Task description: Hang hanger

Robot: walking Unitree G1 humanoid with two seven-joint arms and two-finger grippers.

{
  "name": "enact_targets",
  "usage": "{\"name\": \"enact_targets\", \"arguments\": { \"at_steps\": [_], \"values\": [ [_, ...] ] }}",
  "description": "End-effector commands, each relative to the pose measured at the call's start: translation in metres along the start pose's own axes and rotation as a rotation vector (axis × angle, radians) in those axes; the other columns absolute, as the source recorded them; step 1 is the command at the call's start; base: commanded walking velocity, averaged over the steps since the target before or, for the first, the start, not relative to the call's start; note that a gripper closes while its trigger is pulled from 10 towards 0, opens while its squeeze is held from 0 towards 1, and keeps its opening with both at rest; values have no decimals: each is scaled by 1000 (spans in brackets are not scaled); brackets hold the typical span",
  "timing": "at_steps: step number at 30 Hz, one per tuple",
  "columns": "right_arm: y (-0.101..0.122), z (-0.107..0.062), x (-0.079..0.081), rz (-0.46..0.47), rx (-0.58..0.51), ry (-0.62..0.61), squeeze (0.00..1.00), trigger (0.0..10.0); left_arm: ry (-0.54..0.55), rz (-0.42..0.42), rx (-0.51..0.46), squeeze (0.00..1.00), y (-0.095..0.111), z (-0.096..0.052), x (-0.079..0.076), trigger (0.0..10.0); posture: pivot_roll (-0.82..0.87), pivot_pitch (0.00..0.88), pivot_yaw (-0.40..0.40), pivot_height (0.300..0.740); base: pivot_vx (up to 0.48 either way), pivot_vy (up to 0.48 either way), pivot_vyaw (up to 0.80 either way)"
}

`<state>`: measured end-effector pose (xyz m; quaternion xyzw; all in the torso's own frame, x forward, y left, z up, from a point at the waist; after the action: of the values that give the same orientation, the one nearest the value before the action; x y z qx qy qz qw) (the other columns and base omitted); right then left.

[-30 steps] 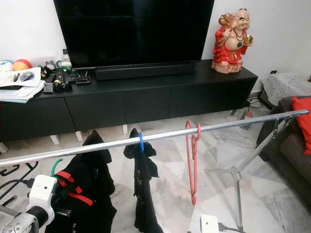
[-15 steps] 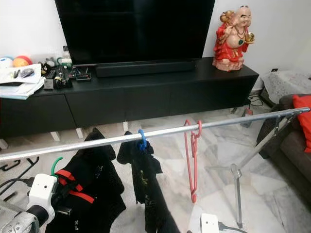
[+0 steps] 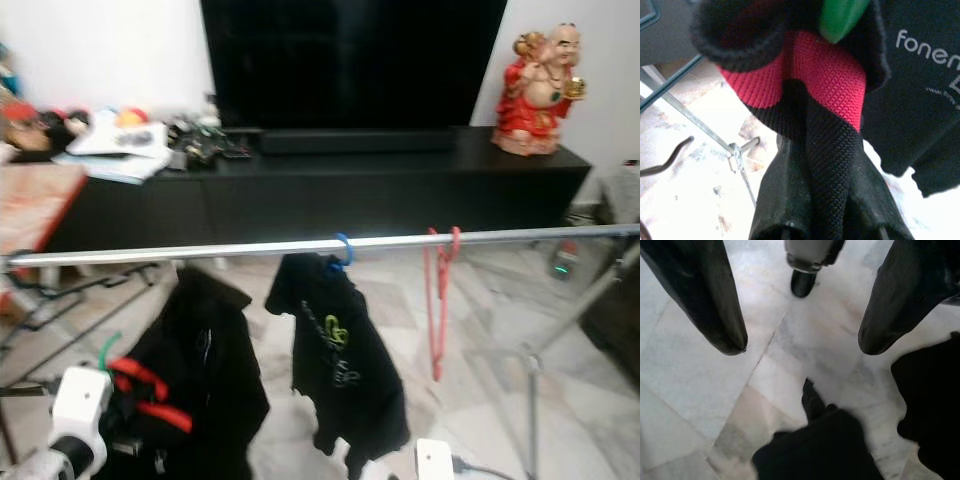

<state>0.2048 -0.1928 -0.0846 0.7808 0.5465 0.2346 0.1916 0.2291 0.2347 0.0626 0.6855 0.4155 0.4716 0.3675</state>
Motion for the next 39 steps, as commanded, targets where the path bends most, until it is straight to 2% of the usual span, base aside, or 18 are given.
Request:
{"name": "enact_targets", "arguments": {
  "at_steps": [1,26,33,39],
  "values": [
    [-3,-1,-6,10,6,-17,0,10000,0,11,-47,0,12,3,1,10000,138,9,-32,740,-262,0,0],
    [-2,-1,-4,2,-3,-5,0,10000,-14,19,-42,0,12,3,-1,10000,141,10,-30,740,-267,0,0],
    [-2,-1,-3,5,-6,3,0,10000,-21,23,-41,0,11,4,-2,10000,140,5,-28,740,-267,0,680],
    [-3,-1,-4,16,-4,-3,0,10000,-27,26,-42,0,12,4,-2,10000,142,0,-27,740,-269,0,0]
  ]
}}
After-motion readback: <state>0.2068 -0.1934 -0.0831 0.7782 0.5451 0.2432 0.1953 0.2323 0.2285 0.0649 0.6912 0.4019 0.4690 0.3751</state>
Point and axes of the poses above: a point about 5 cm out from each wrist's last joint towards the gripper, its own z axis pointing out of the wrist towards the gripper, its own y axis along the axis of the wrist's last joint, x = y × z, the point moved 1 cm from there along z, pointing out of the wrist towards the gripper, and after that the axes turned 14 degrees about z, right-handed, at the moved point
